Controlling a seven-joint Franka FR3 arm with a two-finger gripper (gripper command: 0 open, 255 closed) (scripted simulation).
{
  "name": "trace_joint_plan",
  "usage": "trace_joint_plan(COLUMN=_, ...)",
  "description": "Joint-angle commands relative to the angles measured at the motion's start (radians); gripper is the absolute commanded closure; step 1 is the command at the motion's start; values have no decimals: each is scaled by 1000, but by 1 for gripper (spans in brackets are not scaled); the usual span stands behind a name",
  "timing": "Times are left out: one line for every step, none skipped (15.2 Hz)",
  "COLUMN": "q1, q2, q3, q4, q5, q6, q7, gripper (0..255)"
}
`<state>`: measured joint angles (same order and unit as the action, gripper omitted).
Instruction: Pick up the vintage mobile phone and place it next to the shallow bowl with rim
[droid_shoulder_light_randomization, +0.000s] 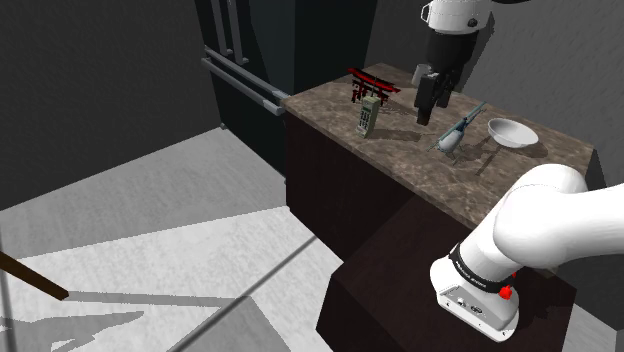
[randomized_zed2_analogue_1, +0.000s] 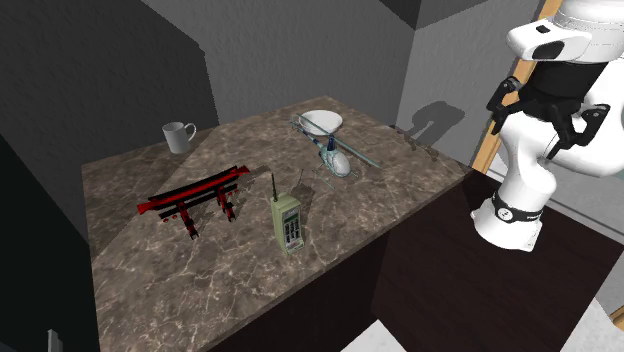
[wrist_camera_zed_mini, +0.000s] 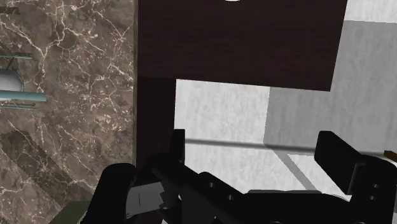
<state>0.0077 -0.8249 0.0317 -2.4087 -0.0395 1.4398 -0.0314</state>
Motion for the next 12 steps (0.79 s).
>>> trace_joint_plan(q1=0, q2=0, q3=0, q4=0, q5=0, q6=0, q7=0, gripper=0)
trace_joint_plan(q1=-11, q2=34, q3=-2, q4=6, q5=2, q6=30, q7=18, gripper=0)
trace_joint_plan(q1=-22, q2=68, q3=-5, q4=13, q5=3, q6=59, q7=35, gripper=0)
trace_joint_plan(q1=-33, q2=103, q3=-8, q4=22, q5=4, q6=87, q7=52, gripper=0)
trace_joint_plan(q1=-44, q2=138, q3=-11, q4=31, q5=5, q6=114, q7=69, gripper=0)
trace_joint_plan(q1=-54, q2=173, q3=-15, q4=42, q5=6, q6=141, q7=86, gripper=0)
trace_joint_plan(q1=-64, q2=208, q3=-19, q4=54, q5=8, q6=166, q7=103, gripper=0)
trace_joint_plan(q1=-74, q2=244, q3=-23, q4=67, q5=9, q6=190, q7=119, gripper=0)
trace_joint_plan(q1=-83, q2=279, q3=-27, q4=81, q5=10, q6=214, q7=135, gripper=0)
trace_joint_plan(q1=-92, q2=314, q3=-32, q4=96, q5=11, q6=236, q7=151, gripper=0)
trace_joint_plan(q1=-102, q2=349, q3=-36, q4=112, q5=13, q6=257, q7=166, gripper=0)
trace_joint_plan(q1=-111, q2=384, q3=-41, q4=128, q5=14, q6=278, q7=181, gripper=0)
